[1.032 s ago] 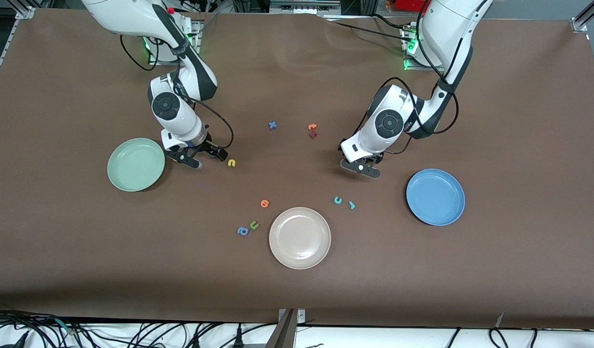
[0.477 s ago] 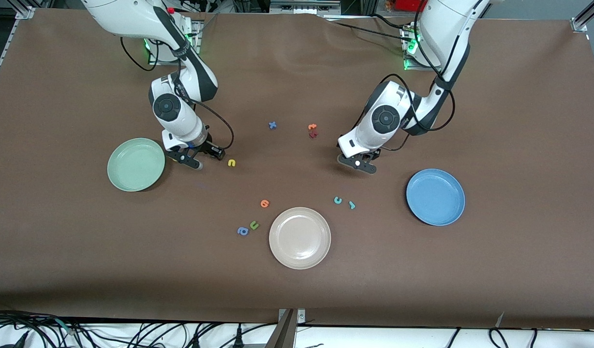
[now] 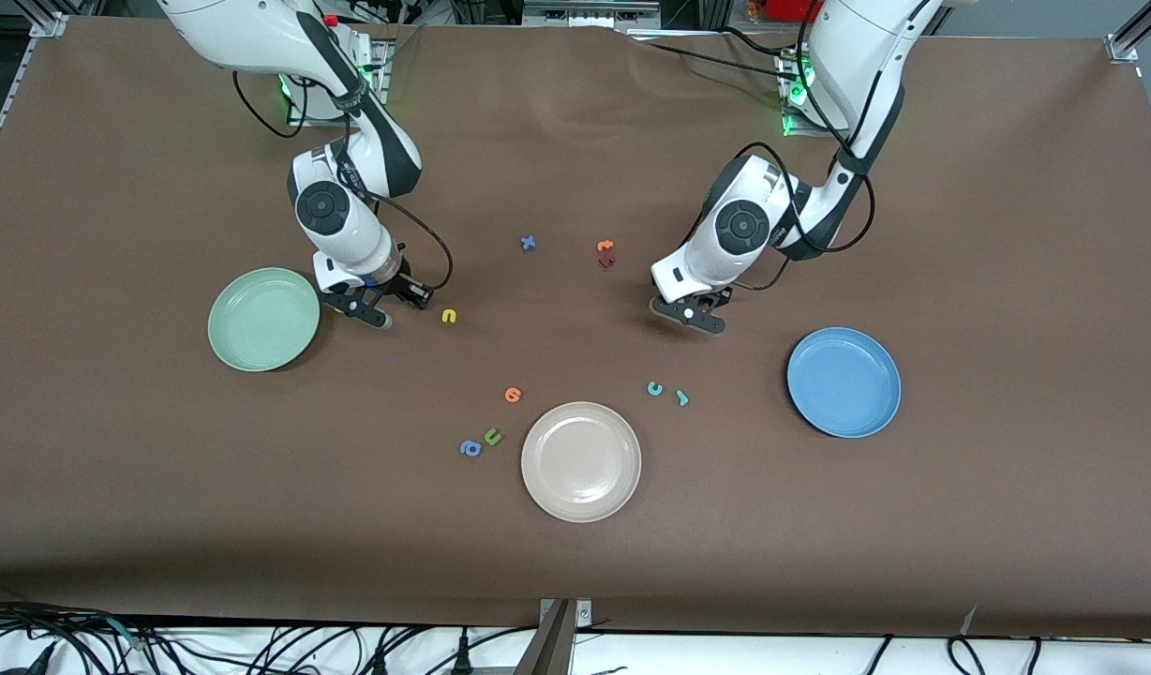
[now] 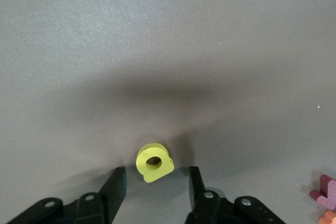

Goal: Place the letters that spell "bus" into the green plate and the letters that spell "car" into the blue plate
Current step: 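Grasp teal p with the right gripper while the left gripper grasps yellow a, then open the right gripper over green plate while the left gripper opens over blue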

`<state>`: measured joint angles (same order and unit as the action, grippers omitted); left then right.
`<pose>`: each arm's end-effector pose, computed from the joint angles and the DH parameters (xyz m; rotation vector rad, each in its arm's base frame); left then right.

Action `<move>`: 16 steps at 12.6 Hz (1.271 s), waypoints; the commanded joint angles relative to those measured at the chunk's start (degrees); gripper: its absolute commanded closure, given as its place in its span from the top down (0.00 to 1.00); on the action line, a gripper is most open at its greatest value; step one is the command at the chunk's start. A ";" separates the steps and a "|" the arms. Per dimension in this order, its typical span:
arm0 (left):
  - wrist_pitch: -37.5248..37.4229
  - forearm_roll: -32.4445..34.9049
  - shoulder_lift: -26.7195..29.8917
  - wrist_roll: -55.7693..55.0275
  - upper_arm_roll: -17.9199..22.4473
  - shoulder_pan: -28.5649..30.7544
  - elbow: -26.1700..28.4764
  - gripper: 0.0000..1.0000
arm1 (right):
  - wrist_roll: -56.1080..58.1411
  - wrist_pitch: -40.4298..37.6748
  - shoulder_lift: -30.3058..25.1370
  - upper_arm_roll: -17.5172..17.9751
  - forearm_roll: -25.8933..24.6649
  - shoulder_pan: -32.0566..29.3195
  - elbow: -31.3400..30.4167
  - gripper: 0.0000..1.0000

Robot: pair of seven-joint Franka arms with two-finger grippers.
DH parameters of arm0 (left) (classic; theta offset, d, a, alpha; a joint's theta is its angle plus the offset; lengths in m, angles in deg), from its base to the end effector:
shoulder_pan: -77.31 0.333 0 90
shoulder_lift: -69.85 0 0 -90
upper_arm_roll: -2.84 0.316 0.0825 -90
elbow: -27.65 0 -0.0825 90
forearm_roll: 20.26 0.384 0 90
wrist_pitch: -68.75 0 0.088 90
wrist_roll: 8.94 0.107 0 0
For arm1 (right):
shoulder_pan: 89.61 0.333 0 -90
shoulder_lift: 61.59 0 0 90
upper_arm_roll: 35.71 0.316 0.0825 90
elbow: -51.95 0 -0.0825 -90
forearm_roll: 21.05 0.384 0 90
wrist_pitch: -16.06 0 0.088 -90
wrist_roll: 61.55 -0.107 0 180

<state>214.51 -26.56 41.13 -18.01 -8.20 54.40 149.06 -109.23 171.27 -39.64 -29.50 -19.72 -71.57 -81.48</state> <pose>0.4709 -0.3176 0.1702 2.9822 -0.4828 -0.1840 0.4713 0.2140 0.1744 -3.0273 0.6735 0.0472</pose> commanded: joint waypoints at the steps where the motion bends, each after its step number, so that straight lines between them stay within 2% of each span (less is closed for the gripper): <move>1: 1.98 -1.08 -0.64 -0.07 0.32 -0.91 -0.03 0.51 | -0.83 0.97 0.73 0.64 -0.02 -0.29 -0.70 0.24; 3: 3.82 -1.08 -1.68 -0.07 0.32 -1.09 -0.03 0.49 | -0.83 0.88 0.73 0.64 -0.02 -0.20 -0.70 0.17; 5: 4.62 -1.08 -2.22 -0.07 0.40 -1.09 -0.03 0.49 | -0.31 0.71 0.38 0.64 -0.02 -0.29 -0.70 0.17; 6: 4.71 -1.08 -2.22 0.01 0.40 -1.09 -0.03 0.45 | 0.21 0.27 -0.23 0.55 -0.11 -0.29 -0.44 0.17; 8: 4.71 -0.04 -2.13 0.19 0.40 -1.00 -0.03 0.24 | 0.83 -6.29 -3.38 0.29 -0.37 -0.29 1.14 0.17; 9: 4.63 0.49 -1.70 0.28 0.40 -0.82 -0.03 0.23 | 2.84 -10.85 -5.23 -0.23 -0.37 -0.37 2.54 0.17; 13: 3.92 0.59 0.94 0.45 0.84 -0.30 -0.03 0.23 | 19.50 -31.51 -8.41 -10.14 -0.28 -0.46 11.50 0.17; 16: 0.50 0.59 4.45 1.94 1.19 4.43 -1.78 0.24 | 36.63 -34.54 -7.80 -18.76 -0.02 -0.46 13.10 0.17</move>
<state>218.06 -26.53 42.21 -17.83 -7.06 55.53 147.85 -81.09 137.87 -48.58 -44.63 -19.79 -72.21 -68.95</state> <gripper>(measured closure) 0.670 0.736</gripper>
